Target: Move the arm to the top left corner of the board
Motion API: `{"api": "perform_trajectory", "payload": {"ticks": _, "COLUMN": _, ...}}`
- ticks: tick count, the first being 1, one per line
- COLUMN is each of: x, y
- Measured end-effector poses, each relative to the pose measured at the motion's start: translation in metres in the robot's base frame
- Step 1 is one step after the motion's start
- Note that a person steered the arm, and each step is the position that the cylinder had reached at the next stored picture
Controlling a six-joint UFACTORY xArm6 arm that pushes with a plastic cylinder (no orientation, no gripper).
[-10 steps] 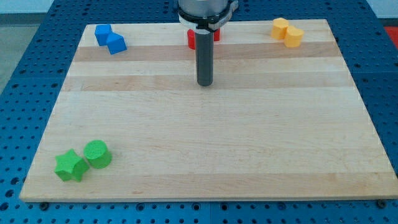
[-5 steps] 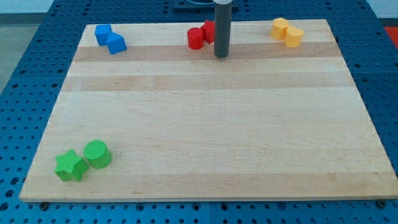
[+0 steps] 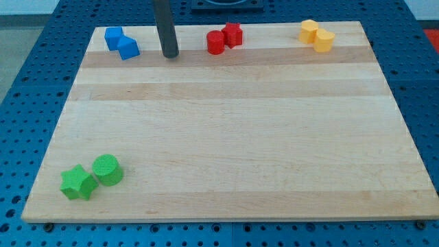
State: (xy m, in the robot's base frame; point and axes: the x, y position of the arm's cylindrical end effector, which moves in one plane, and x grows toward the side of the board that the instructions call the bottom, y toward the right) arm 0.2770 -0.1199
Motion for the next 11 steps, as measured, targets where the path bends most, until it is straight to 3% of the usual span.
{"api": "perform_trajectory", "payload": {"ticks": 2, "x": -0.070, "y": -0.024}}
{"api": "perform_trajectory", "payload": {"ticks": 3, "x": -0.085, "y": -0.045}}
{"api": "perform_trajectory", "payload": {"ticks": 7, "x": -0.086, "y": -0.174}}
{"api": "perform_trajectory", "payload": {"ticks": 11, "x": -0.063, "y": -0.154}}
